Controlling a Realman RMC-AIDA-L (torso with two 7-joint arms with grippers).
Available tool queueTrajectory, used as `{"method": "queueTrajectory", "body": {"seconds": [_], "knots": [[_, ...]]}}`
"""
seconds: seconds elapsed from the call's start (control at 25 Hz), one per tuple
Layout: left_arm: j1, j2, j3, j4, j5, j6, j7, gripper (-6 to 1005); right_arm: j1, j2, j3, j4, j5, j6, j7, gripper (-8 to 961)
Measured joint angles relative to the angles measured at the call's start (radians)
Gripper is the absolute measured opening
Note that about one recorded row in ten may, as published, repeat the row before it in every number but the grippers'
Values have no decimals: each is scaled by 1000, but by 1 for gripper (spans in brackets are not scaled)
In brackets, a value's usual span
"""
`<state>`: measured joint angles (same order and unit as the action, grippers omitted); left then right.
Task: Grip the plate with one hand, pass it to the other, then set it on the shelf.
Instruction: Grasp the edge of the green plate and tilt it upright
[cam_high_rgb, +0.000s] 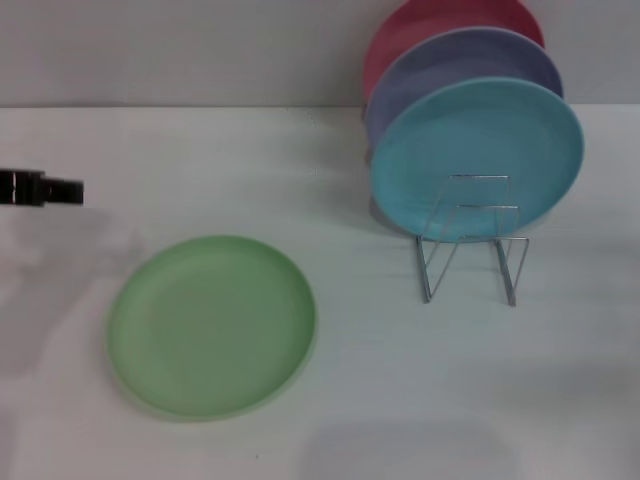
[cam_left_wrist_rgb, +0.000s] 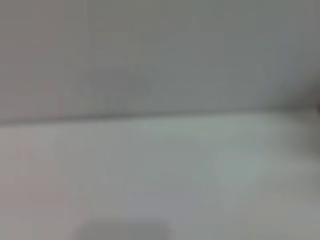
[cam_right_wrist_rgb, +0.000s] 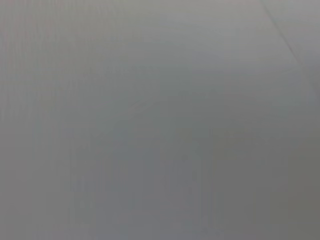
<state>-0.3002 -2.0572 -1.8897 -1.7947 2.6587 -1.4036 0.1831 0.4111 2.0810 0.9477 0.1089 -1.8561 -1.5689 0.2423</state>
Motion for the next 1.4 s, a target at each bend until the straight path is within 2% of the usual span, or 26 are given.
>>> {"method": "queueTrajectory", "body": {"seconds": [0.04, 0.08, 0.24, 0.44, 0.92, 1.4], "knots": [[-30, 0, -8, 22, 11, -62, -3, 814, 3, -1, 0, 0, 0, 0, 0, 750], [-30, 0, -8, 22, 11, -62, -3, 814, 3, -1, 0, 0, 0, 0, 0, 750], [-104, -1, -6, 110, 68, -160, -15, 814, 10, -4, 0, 0, 0, 1, 0, 750], [-178, -4, 13, 243, 115, -199, -33, 813, 12, -4, 0, 0, 0, 10, 0, 750], [-190, -9, 53, 324, 113, -171, -75, 811, 12, -7, 0, -6, 0, 8, 0, 750], [-216, -11, 97, 429, 110, -82, -135, 779, 16, -7, 0, -7, 0, 4, 0, 750]]}}
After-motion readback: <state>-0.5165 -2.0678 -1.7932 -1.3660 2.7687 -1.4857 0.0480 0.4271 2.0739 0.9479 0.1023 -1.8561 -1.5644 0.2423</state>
